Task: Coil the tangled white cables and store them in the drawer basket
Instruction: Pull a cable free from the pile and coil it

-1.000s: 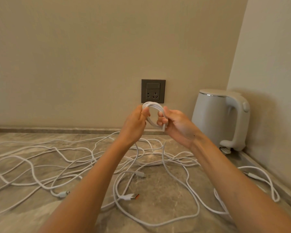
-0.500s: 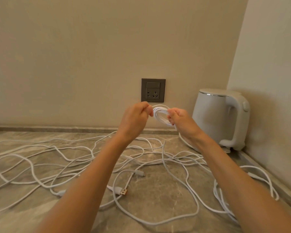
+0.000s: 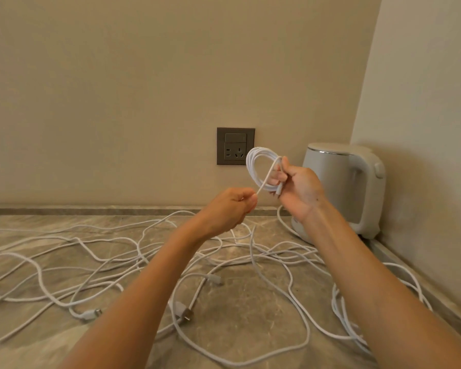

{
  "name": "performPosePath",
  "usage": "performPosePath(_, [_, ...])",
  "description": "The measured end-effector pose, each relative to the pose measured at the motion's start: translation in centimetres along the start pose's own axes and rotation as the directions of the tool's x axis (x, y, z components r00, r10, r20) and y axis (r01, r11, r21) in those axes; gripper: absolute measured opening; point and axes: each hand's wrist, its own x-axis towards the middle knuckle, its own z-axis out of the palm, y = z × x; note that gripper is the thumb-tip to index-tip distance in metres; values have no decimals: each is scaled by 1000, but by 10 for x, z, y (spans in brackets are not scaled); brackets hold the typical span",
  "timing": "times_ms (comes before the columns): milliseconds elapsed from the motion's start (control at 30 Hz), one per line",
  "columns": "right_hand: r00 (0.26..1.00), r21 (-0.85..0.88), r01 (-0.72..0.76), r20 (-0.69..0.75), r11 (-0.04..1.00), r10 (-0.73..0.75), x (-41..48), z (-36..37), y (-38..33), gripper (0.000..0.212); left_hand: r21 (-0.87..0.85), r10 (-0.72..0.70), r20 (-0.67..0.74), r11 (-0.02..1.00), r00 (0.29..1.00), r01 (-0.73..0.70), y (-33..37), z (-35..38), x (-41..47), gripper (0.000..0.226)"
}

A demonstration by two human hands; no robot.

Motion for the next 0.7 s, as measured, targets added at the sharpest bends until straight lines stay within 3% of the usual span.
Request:
performPosePath(233, [944,-180,-208,219,961,245,-11,-9,-21,24,495,12,-9,869,1000,-6,-12,-10,-1,35])
performPosePath(300, [914,-242,-244,266,939,306,-11,-12,-22,33,584,36,-29,811,999,-12,-12,-14,-3,30])
performPosePath(433, [835,-364,-325,322,873,446,-11,-17,-21,36,633,-31,-26,773,999,41,-12,-27,-5,23])
performPosePath(533, [689,-429,-367,471,826,551,-10,-18,-11,27,618,-100,55,785,994,45,-11,-32,-8,13])
performPosePath(700, [557,-542,-305,566,783,608,-12,-9,10,26,699,-133,68,713,989,47,-6,-29,-8,13])
